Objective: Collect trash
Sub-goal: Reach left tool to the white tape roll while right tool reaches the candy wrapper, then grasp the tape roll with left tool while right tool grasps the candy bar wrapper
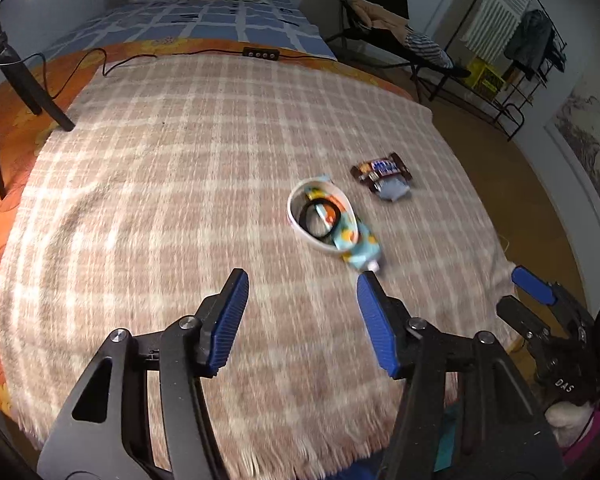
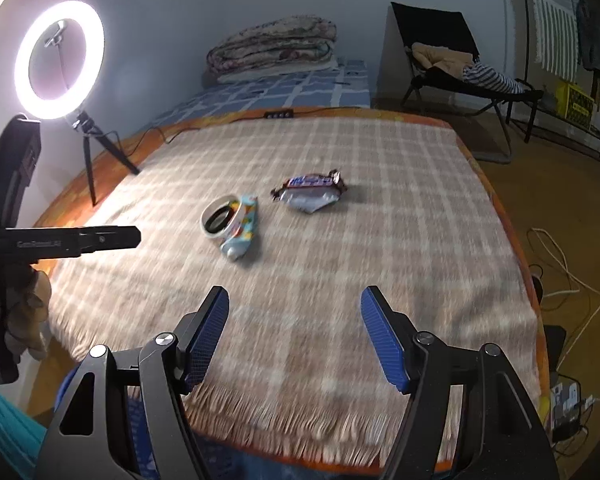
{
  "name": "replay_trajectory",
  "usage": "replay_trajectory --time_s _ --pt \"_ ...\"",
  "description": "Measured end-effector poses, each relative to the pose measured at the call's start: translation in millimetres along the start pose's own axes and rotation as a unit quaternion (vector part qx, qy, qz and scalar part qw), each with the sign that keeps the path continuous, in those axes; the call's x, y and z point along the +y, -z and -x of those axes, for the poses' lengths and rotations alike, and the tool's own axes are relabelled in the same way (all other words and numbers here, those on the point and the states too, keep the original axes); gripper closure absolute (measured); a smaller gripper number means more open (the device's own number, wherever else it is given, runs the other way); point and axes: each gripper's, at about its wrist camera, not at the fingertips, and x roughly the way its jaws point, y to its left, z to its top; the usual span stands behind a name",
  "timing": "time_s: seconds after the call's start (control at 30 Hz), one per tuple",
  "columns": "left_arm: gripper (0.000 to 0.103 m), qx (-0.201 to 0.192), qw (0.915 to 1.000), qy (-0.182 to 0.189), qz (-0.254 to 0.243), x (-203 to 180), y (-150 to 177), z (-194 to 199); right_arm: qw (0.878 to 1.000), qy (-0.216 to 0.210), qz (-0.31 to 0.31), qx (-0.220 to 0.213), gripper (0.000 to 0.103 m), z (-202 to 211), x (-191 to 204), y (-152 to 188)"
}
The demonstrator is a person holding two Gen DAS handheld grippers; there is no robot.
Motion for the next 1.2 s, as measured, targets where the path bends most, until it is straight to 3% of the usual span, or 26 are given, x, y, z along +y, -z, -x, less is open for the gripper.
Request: replay_trajectory --time_s 0.17,0.4,0.53,0.63,0.73,0.93,1.0,1.2 --pt "0.052 0.005 0.9996 0.012 0.024 7 -15 -17 1.0 0.003 -0.001 -0.015 0.023 -11 -10 -13" --pt "0.063 0.012 0.9985 0.025 0.047 16 -35 -40 1.0 0.011 0.003 -0.015 0.023 -37 -24 -39" --pt "0.076 0.022 0.9983 0.027 0.046 18 -44 -57 1.0 0.014 0.005 -0.001 0.023 -58 -31 -52" --pt "0.078 0.027 0.9985 0.023 0.042 18 -48 -67 1.0 0.004 -0.017 0.009 0.023 -72 -40 -59" --pt "0.088 0.036 0.9985 0.021 0.035 16 -51 -78 0.999 -0.009 -0.045 0.014 0.023 -85 -50 -65" --pt "0.088 0.037 0.999 0.008 0.025 12 -57 -92 0.997 -0.026 -0.076 0.018 0.023 -103 -62 -72" --pt "0.094 0.04 0.999 0.004 0.019 10 -59 -98 0.996 -0.03 -0.079 0.019 0.023 -108 -64 -74" --pt "0.098 0.033 0.9994 -0.003 0.008 0 -61 -107 0.995 -0.039 -0.089 0.022 0.023 -125 -68 -79"
